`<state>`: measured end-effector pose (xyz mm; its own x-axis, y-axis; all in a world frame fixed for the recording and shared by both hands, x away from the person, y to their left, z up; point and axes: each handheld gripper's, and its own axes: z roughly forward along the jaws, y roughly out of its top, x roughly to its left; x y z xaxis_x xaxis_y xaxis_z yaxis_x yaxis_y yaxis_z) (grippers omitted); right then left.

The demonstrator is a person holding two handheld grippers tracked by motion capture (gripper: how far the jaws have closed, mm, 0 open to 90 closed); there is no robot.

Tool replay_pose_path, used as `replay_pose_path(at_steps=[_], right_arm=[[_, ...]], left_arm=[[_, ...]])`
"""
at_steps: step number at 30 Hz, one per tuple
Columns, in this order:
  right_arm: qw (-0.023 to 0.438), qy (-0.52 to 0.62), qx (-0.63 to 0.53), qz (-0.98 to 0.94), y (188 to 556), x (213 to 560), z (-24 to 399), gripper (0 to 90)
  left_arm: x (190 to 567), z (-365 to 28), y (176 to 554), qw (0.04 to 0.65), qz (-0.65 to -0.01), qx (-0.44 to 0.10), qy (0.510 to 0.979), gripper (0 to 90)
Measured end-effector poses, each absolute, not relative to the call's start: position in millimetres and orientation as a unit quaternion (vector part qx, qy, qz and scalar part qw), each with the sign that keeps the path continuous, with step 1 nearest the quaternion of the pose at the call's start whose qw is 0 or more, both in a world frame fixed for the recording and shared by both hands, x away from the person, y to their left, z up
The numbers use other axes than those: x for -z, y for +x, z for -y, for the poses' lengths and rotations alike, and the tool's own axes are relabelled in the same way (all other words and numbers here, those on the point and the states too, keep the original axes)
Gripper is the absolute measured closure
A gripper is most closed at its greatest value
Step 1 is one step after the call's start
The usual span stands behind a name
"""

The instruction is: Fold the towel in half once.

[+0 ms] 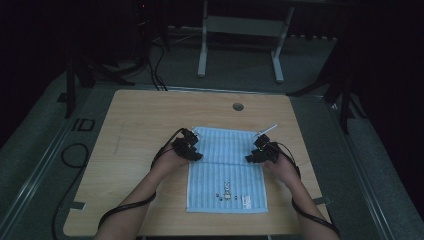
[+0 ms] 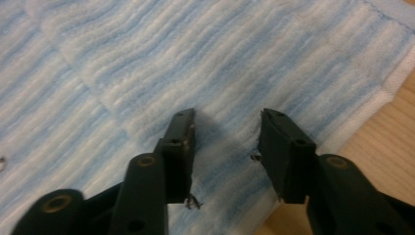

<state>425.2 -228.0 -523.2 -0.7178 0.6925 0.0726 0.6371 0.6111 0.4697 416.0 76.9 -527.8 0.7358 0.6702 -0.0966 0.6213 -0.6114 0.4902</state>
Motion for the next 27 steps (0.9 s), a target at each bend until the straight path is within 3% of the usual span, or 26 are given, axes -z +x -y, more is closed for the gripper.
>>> replay_pose_path(at_steps=[9, 17, 24, 27], right_arm=[[0.084, 0.407, -0.25, -0.874, 452, 493, 240, 51.7], [0.078, 0.486, -0.248, -0.834, 503, 505, 244, 48.1], [0.07, 0.512, -0.223, -0.827, 525, 517, 238, 47.5], [0.087, 0.495, -0.194, -0.843, 525, 525, 232, 50.9]], left_arm=[[498, -94, 453, 0.256, -0.42, -0.08, 0.867, 50.7], [512, -93, 490, 0.247, -0.452, -0.081, 0.853, 41.7], [529, -92, 500, 0.236, -0.468, -0.075, 0.849, 41.8], [531, -92, 501, 0.24, -0.468, -0.074, 0.847, 41.8]])
